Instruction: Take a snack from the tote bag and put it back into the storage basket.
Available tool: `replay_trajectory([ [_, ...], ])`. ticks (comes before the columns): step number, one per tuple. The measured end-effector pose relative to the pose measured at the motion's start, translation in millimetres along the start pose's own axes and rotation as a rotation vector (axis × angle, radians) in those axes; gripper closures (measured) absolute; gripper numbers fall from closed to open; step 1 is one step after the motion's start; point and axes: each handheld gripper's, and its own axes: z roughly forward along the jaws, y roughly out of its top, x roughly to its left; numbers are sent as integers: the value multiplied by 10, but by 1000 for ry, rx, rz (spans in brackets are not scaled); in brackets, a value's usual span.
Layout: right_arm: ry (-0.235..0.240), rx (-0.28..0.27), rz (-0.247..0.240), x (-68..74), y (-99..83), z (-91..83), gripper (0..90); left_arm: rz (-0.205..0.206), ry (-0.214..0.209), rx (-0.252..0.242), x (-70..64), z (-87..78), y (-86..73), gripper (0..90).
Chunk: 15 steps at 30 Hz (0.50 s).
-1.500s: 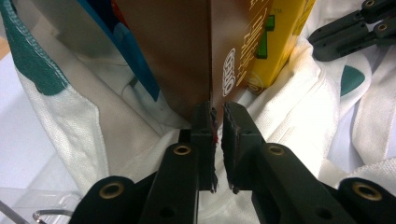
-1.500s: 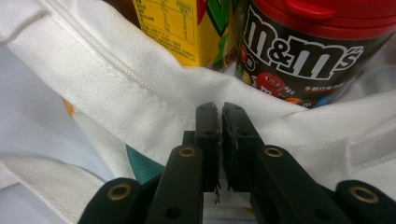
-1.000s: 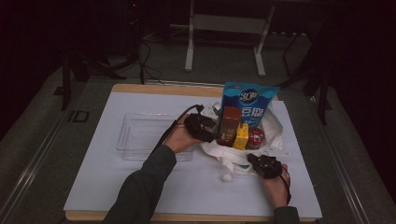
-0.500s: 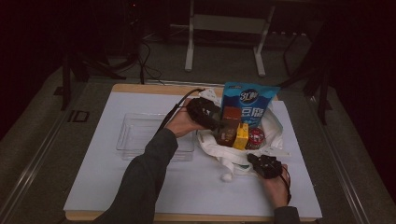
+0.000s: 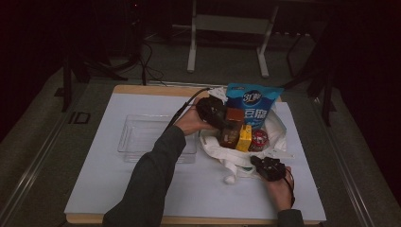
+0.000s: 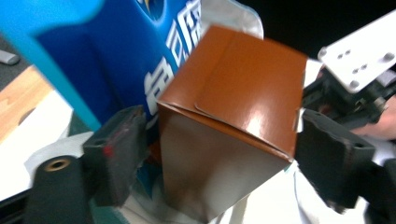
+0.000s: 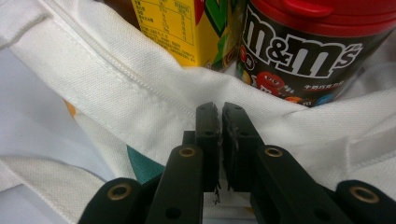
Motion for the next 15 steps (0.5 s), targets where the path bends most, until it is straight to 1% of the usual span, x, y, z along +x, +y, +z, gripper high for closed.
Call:
replay_trajectory([
  [1,0,0,0,0,0,0,853,10,5,11,-7,29,-3,215],
  [4,0,0,0,1,0,0,853,13,2,10,-18,57,-5,265],
  [5,0,0,0,1,-1,0,853,25,4,8,-46,79,0,265],
  [6,0,-1,-1,1,-1,0,853,34,11,9,-66,84,3,304],
  [8,-1,-1,0,2,-1,0,853,40,28,11,-100,79,2,322],
  [9,-1,-1,-1,2,-1,0,853,34,38,13,-115,74,-1,328],
  [11,-1,0,-1,3,0,0,853,36,60,13,-162,63,-8,336],
  [13,-2,-1,-2,4,-1,0,853,31,89,8,-219,62,-17,343],
  [14,-3,-1,-2,5,-1,0,853,33,97,2,-242,66,-22,343],
  [15,-3,-1,-3,6,-1,0,853,33,94,-9,-254,69,-28,343],
])
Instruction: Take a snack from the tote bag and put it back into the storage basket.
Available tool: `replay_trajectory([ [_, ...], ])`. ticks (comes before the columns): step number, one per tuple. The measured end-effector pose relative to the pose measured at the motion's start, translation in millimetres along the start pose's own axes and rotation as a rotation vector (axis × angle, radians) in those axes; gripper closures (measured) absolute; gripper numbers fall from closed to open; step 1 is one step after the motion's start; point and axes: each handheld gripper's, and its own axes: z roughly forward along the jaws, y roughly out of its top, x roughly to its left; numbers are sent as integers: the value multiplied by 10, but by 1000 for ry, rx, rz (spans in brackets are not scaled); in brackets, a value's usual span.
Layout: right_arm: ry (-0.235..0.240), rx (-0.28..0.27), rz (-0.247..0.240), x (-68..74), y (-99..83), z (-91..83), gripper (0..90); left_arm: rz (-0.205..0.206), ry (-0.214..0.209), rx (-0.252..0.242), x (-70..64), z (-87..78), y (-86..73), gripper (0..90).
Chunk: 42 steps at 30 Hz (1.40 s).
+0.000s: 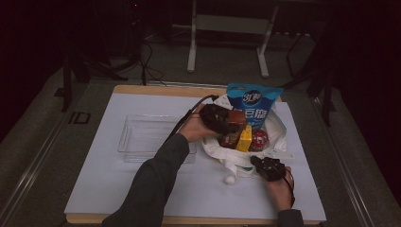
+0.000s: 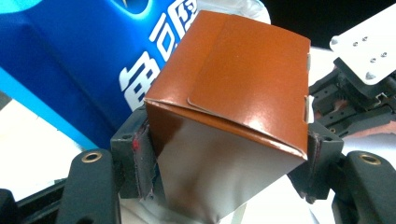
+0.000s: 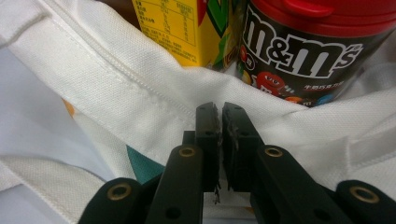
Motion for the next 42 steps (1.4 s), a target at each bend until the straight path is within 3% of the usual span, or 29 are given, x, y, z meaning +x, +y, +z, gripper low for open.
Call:
replay_trajectory([
  [1,0,0,0,0,0,0,853,0,0,0,0,0,0,343],
  [2,0,0,0,0,0,0,853,0,-32,-43,1,4,-15,343],
  [6,2,0,3,-4,0,-1,853,-5,-74,-101,24,44,-37,338],
  [9,6,0,6,-10,0,-1,853,5,-87,-117,28,80,-21,329],
  [18,8,-1,8,-13,-1,-1,852,18,-85,-154,2,159,6,325],
  [27,8,-1,8,-12,-1,0,852,-60,-90,-255,5,231,-37,362],
  [33,9,-1,9,-14,-1,-1,852,-41,-68,-242,-31,222,-15,387],
  [42,8,-3,7,-10,-3,-1,850,-64,-37,-255,28,77,-73,408],
])
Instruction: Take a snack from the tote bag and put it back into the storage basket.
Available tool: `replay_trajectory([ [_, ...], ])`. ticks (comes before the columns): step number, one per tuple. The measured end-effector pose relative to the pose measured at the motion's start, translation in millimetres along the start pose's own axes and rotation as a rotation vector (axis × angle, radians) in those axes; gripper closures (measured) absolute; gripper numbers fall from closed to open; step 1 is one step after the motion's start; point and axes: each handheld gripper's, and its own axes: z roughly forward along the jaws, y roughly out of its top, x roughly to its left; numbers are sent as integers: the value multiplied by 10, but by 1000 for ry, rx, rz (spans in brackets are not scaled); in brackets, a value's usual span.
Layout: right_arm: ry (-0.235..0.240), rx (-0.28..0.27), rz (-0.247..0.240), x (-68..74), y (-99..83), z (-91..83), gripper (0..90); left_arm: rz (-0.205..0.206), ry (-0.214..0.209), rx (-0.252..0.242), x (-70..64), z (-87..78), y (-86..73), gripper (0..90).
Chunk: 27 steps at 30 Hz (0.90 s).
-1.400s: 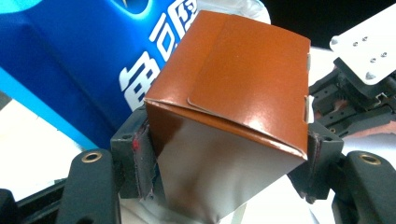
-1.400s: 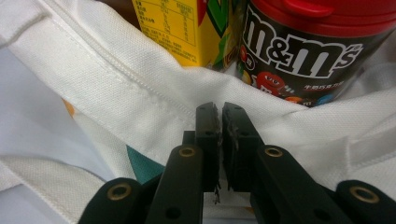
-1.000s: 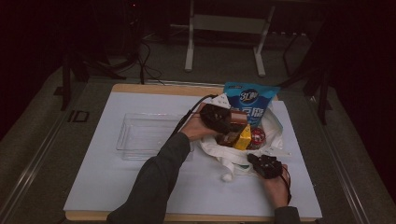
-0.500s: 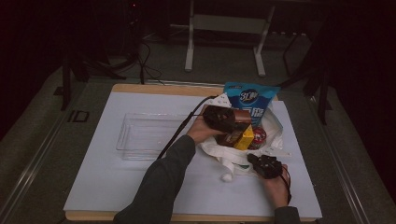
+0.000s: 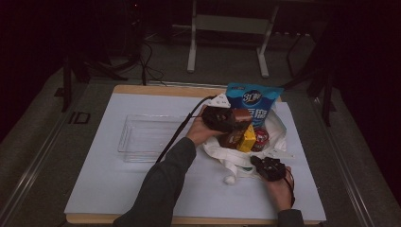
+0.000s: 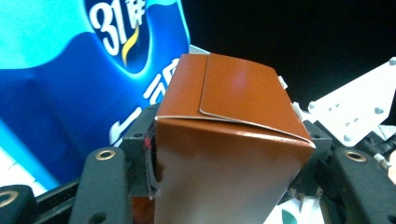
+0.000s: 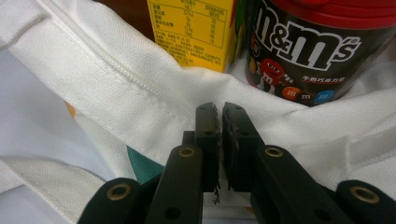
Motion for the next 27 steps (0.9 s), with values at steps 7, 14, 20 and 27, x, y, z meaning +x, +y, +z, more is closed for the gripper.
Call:
replay_trajectory([
  [7,-4,-1,-6,7,-1,0,848,-1,24,-3,33,-139,22,421],
  [14,-6,-1,-8,9,-1,-1,847,3,73,-29,38,-293,82,423],
  [20,-4,-4,-5,6,-5,-2,846,-3,96,-71,23,-441,137,424],
  [27,0,-8,1,-5,-9,-4,838,-29,116,-101,-4,-554,196,424],
])
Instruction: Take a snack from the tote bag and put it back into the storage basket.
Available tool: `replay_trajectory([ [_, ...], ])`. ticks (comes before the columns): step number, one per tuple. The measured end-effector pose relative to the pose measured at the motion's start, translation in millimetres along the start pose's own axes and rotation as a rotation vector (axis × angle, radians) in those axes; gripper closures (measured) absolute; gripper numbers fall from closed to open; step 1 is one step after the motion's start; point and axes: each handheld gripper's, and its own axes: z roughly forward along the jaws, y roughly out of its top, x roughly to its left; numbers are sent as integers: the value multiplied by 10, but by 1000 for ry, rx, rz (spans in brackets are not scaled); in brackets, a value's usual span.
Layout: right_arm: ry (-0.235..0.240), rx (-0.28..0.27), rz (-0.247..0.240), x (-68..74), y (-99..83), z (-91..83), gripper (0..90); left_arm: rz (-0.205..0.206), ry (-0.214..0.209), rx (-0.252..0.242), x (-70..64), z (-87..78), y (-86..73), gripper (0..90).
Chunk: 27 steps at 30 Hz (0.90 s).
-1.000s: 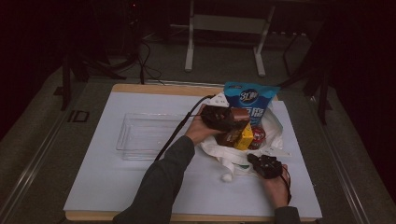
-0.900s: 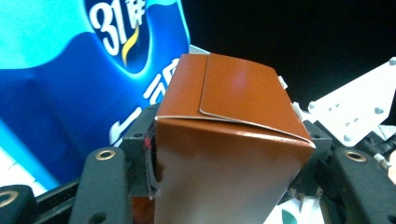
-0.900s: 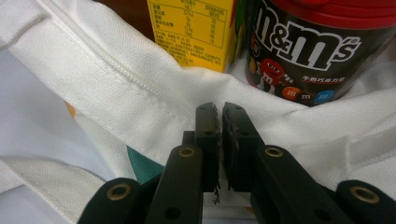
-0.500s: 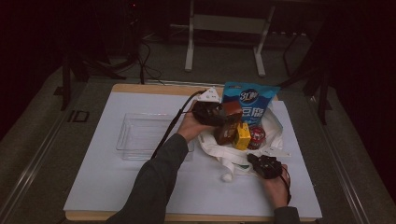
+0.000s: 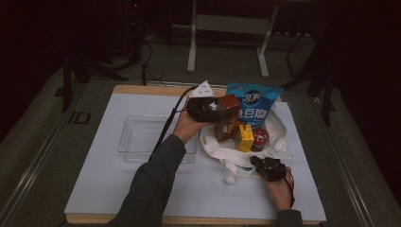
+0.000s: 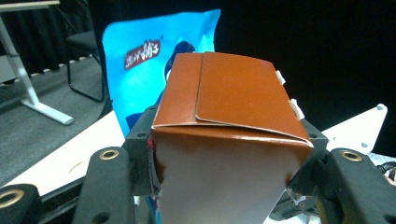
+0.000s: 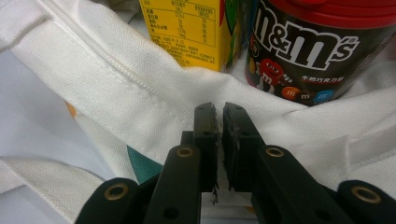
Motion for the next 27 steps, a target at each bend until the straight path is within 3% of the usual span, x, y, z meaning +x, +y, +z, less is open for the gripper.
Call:
replay_trajectory([
  [9,-13,-3,-9,17,-3,-1,826,-25,19,-29,-49,-171,74,424],
  [13,-16,-3,-13,22,-2,-2,812,-20,8,-43,-89,-258,122,424],
  [27,20,-27,-12,13,-9,-31,705,13,-2,4,-154,-473,231,424],
])
